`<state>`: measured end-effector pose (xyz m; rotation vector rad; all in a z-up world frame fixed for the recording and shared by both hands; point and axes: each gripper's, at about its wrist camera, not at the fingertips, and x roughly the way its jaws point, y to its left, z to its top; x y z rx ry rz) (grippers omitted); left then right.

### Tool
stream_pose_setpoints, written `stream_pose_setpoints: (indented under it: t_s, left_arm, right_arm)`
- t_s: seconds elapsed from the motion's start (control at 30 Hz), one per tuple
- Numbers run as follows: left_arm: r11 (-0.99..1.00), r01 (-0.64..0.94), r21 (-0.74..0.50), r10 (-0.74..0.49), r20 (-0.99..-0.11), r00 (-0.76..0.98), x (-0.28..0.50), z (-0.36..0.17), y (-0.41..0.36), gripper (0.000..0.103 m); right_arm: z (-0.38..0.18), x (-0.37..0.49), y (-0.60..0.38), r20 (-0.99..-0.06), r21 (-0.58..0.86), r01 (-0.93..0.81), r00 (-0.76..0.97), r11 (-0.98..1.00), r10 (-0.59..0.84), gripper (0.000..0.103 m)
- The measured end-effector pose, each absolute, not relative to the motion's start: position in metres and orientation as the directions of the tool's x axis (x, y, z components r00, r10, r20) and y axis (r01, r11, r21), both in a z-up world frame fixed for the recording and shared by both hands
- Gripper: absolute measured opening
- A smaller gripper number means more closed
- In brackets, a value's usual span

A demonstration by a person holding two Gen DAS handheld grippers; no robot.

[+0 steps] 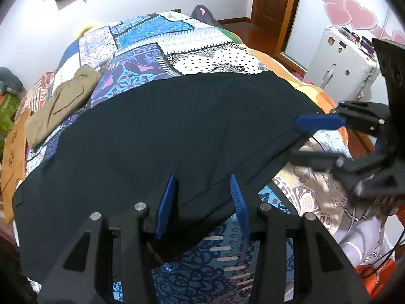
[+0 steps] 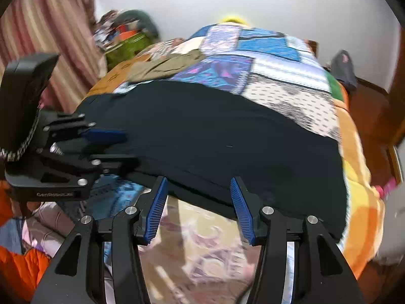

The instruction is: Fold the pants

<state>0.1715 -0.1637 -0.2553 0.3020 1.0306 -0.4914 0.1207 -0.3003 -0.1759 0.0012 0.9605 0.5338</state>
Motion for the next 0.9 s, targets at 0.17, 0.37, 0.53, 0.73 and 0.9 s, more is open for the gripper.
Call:
stream_pose_setpoints:
  t_s: [0.17, 0.37, 0.53, 0.73, 0.9]
  left_arm:
    - [0.84, 0.542, -0.024, -0.28, -0.874, 0.396, 0.169, -0.256, -0.161, 0.035]
    - [0.839, 0.541, -0.05, -0.299, -0.874, 0.383, 0.162, -0.246, -0.153, 0.035]
    - [0.847, 0.531, -0.008, -0.266, -0.872, 0.411, 0.159, -0.253, -0.152, 0.035]
    - [0.831, 0.554, 0.057, -0.244, -0.857, 0.455, 0.158, -0.25, -0.161, 0.009]
    - [0.836, 0.548, 0.023, -0.275, -0.847, 0.455, 0.153, -0.239, -0.155, 0.005]
  right_arm:
    - [-0.184, 0.121, -0.275, -0.792, 0.137, -0.518, 0.454, 0.844, 0.407, 0.048]
    - [-0.185, 0.131, -0.279, -0.782, 0.17, -0.525, 0.443, 0.834, 0.438, 0.026]
    - [-0.184, 0.13, -0.28, -0.765, 0.213, -0.509, 0.444, 0.834, 0.467, 0.013]
    - [-0.179, 0.125, -0.282, -0.753, 0.249, -0.515, 0.43, 0.82, 0.498, 0.009]
    - [-0.174, 0.119, -0.283, -0.744, 0.259, -0.524, 0.427, 0.811, 0.514, 0.007]
